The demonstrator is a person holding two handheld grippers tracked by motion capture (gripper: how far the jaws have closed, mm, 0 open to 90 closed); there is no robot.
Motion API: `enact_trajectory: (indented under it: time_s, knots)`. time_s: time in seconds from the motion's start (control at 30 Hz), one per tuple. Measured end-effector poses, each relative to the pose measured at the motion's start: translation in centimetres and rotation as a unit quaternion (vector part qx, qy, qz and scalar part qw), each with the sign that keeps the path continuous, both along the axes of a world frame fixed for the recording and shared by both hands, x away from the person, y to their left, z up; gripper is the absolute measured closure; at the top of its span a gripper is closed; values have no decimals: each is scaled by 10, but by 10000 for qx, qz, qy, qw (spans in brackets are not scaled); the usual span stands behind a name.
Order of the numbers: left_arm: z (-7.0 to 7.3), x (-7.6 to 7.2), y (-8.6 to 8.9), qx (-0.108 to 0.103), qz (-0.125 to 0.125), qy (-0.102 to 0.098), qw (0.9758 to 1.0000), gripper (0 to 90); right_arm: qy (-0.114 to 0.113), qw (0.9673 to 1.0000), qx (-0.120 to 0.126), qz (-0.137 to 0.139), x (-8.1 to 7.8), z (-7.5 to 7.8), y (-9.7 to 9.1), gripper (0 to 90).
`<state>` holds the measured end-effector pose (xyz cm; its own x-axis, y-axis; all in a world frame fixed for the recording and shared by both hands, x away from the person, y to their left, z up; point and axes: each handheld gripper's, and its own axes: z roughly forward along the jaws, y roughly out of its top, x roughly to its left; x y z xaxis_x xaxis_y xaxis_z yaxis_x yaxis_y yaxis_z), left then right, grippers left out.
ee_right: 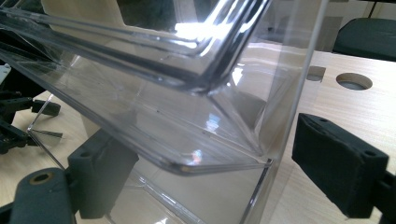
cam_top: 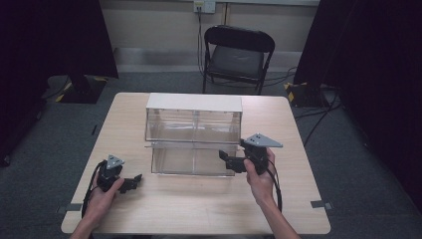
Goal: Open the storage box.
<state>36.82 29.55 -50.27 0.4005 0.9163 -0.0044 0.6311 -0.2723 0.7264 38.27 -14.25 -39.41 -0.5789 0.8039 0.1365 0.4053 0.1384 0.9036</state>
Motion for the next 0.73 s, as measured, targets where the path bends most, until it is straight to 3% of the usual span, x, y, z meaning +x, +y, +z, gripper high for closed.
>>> enact_trajectory:
  time_s: [0.73]
  knots:
    - [0,1,0,50,-33,-4,10000,51,1,10000,37,-11,0,-1,0,136]
